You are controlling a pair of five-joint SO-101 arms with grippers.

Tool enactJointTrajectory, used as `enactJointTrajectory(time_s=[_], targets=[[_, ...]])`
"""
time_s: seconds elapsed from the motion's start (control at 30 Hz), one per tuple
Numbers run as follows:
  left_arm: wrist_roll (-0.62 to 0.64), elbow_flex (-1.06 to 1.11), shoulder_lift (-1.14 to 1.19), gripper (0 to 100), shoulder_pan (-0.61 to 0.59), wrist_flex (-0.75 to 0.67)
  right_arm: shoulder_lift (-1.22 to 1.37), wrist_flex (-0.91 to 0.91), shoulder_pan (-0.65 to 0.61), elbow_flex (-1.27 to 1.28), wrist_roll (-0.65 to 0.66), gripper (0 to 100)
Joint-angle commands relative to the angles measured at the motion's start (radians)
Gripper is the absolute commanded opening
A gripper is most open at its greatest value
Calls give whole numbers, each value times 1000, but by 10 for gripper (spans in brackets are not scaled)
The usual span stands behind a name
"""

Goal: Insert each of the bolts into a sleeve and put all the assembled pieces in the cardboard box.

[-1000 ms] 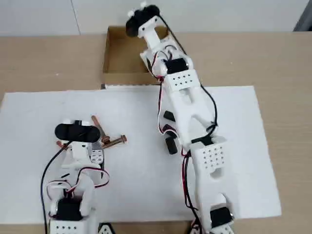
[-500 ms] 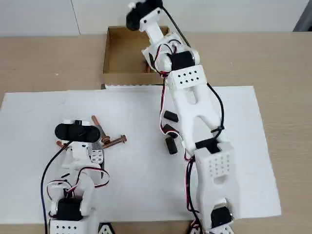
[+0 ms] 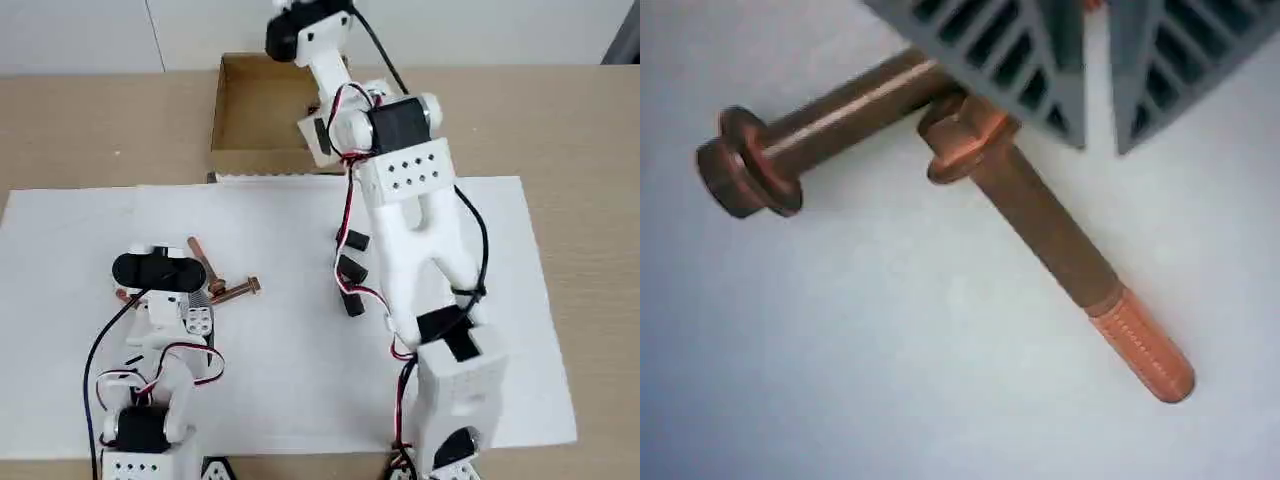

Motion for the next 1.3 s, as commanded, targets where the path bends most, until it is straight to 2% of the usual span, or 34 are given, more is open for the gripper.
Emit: enactJointTrajectory(time_s=[0.0, 0.23, 0.63, 0.87, 1.03, 1.27], targets=[[-2, -2, -11, 5, -2, -3, -77, 131, -2, -52, -63, 3], [-2, -2, -11, 5, -2, -3, -170, 165, -25, -3, -155, 3], [-2, -2, -11, 5, -2, -3, -536, 159, -96, 574, -279, 4], [-2, -2, -11, 5, -3, -3, -559, 151, -90, 796, -279, 4], [-2, -2, -11, 5, -3, -3, -559, 31, -90, 971, -276, 4], [-2, -2, -11, 5, -3, -3, -559, -153, -93, 1163, -147, 4]])
